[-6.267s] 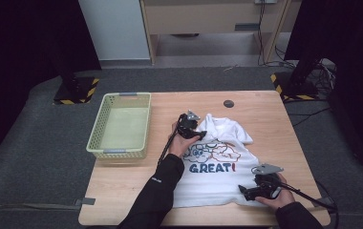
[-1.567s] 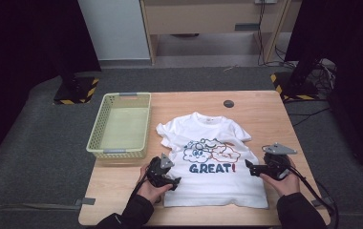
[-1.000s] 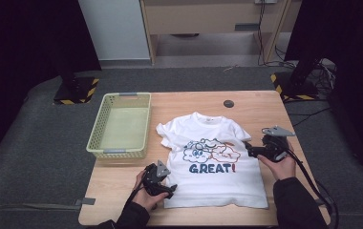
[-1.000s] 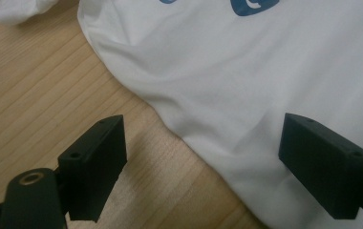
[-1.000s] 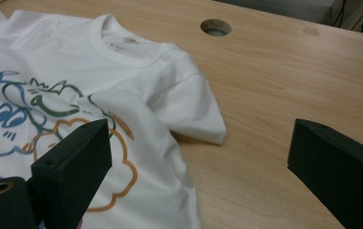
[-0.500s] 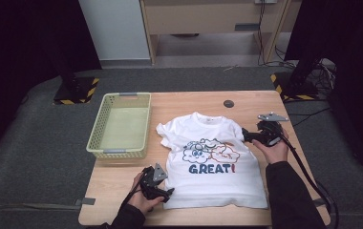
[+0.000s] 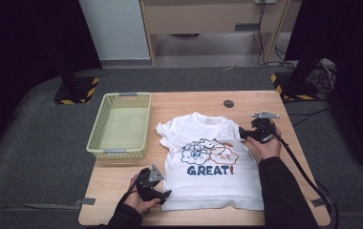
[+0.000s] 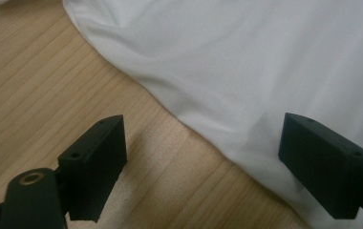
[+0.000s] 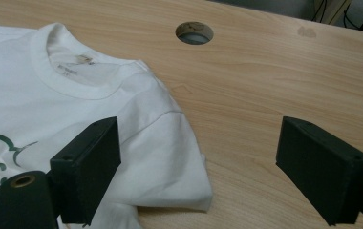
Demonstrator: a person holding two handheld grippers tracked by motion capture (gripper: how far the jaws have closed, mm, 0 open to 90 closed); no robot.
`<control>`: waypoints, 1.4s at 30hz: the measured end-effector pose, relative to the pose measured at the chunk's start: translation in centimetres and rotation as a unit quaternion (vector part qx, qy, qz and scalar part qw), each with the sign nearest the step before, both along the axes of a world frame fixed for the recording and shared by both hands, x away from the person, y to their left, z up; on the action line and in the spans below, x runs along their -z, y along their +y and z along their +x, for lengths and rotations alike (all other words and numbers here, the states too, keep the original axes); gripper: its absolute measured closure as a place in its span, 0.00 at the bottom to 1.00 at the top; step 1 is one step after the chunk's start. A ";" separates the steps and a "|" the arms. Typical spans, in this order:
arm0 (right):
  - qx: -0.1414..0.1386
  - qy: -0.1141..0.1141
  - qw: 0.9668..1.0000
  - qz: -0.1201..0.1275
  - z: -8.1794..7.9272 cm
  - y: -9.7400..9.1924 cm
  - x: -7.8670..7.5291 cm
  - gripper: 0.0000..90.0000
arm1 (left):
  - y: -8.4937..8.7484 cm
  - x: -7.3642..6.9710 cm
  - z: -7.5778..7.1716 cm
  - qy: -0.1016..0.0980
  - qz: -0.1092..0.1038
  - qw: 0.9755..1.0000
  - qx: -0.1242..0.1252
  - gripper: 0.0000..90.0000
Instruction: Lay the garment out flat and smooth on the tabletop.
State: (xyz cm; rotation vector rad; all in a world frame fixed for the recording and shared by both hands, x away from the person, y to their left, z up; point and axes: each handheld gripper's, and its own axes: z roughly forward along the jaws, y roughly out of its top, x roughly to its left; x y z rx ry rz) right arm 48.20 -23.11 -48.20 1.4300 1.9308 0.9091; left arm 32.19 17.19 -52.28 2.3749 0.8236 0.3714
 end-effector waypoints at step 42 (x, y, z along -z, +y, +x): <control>-0.001 0.041 0.998 0.052 2.1 0.1 5.2 0.85 | 0.3 0.6 0.6 0.022 -0.020 0.999 -0.042 0.05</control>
